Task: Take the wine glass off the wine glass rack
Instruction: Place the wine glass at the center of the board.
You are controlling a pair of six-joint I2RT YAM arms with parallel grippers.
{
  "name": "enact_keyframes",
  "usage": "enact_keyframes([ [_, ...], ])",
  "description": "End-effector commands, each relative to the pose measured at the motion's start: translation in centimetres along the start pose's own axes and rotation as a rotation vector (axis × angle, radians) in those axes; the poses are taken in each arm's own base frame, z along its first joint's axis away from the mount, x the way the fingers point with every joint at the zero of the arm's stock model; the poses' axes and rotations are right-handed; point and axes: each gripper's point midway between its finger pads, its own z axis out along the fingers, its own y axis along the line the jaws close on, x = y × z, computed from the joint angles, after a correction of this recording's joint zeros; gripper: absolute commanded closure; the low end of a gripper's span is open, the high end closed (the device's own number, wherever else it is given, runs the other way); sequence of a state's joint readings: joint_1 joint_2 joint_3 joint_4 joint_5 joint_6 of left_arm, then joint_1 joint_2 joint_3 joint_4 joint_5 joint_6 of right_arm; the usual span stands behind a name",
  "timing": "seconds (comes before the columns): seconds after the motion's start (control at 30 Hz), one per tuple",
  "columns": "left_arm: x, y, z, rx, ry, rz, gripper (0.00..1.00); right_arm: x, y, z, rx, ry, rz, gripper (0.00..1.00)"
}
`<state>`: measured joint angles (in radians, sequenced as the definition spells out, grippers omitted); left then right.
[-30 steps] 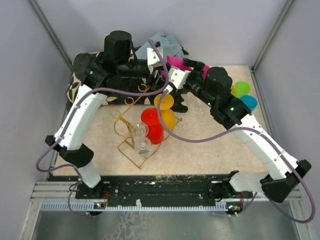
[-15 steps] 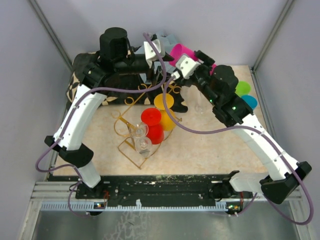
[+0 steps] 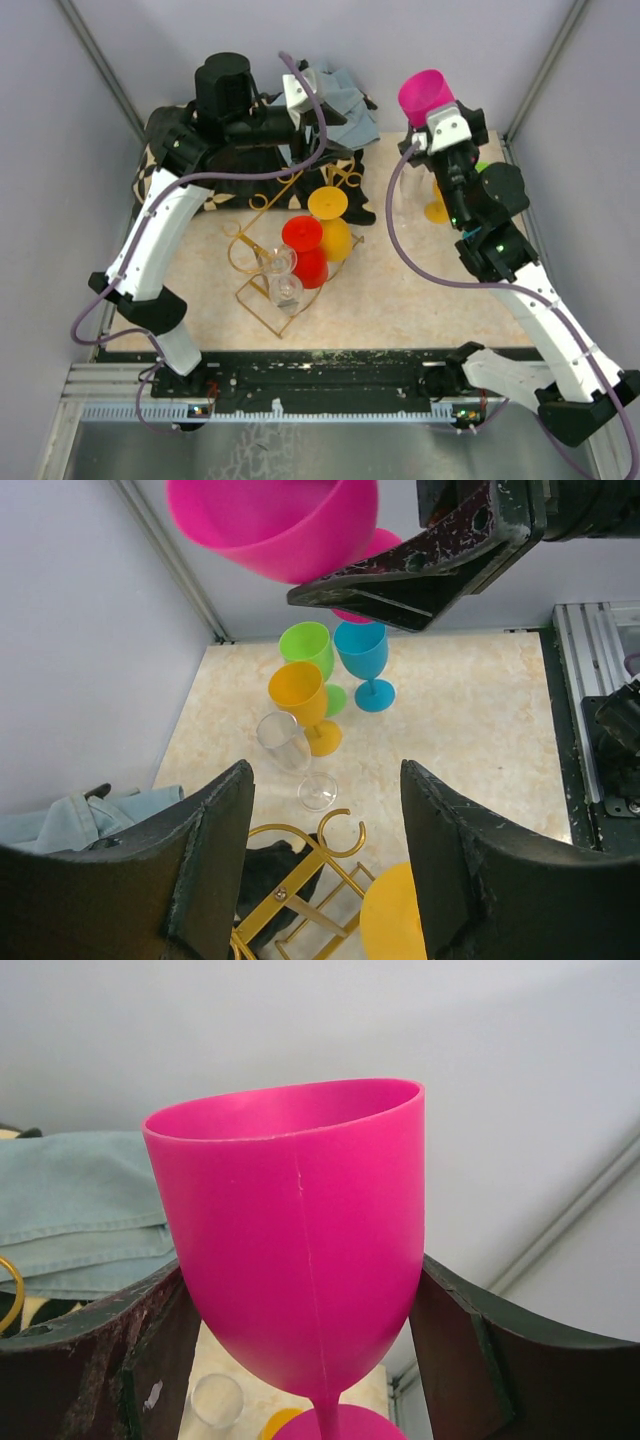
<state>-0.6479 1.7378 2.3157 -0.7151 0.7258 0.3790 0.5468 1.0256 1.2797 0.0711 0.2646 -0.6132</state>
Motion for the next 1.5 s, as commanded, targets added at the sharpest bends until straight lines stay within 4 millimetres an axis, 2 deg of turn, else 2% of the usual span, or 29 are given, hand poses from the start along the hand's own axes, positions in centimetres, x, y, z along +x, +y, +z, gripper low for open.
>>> enact_keyframes([
  [0.0,-2.8,-0.2,-1.3,-0.011,-0.063,0.003,0.34,-0.7,-3.0,-1.8,0.158,-0.060,0.118,0.40],
  [0.13,-3.0,-0.3,-1.5,-0.010,-0.068,-0.026,0.35,1.3,-2.4,-3.3,0.183,-0.051,0.163,0.40],
  [0.17,-3.0,-0.3,-1.5,-0.011,-0.068,-0.036,0.35,1.7,-2.3,-3.7,0.194,-0.054,0.180,0.43],
  [0.23,-3.1,-0.4,-1.6,-0.010,-0.068,-0.047,0.35,2.9,-2.0,-4.4,0.213,-0.052,0.204,0.55],
  [0.3,-3.0,-0.5,-1.7,-0.009,-0.064,-0.057,0.35,4.0,-1.8,-5.0,0.235,-0.048,0.227,0.56],
  [0.73,-1.6,-0.7,-1.8,-0.008,-0.017,-0.103,0.35,10.9,0.2,-7.4,0.356,-0.021,0.309,0.50],
  [1.13,-0.2,-1.3,-1.8,0.005,0.034,-0.151,0.36,15.0,2.9,-7.9,0.373,-0.033,0.356,0.48],
  [1.47,1.0,-1.5,-1.5,0.024,0.063,-0.181,0.36,18.0,4.4,-7.8,0.430,-0.067,0.370,0.45],
])
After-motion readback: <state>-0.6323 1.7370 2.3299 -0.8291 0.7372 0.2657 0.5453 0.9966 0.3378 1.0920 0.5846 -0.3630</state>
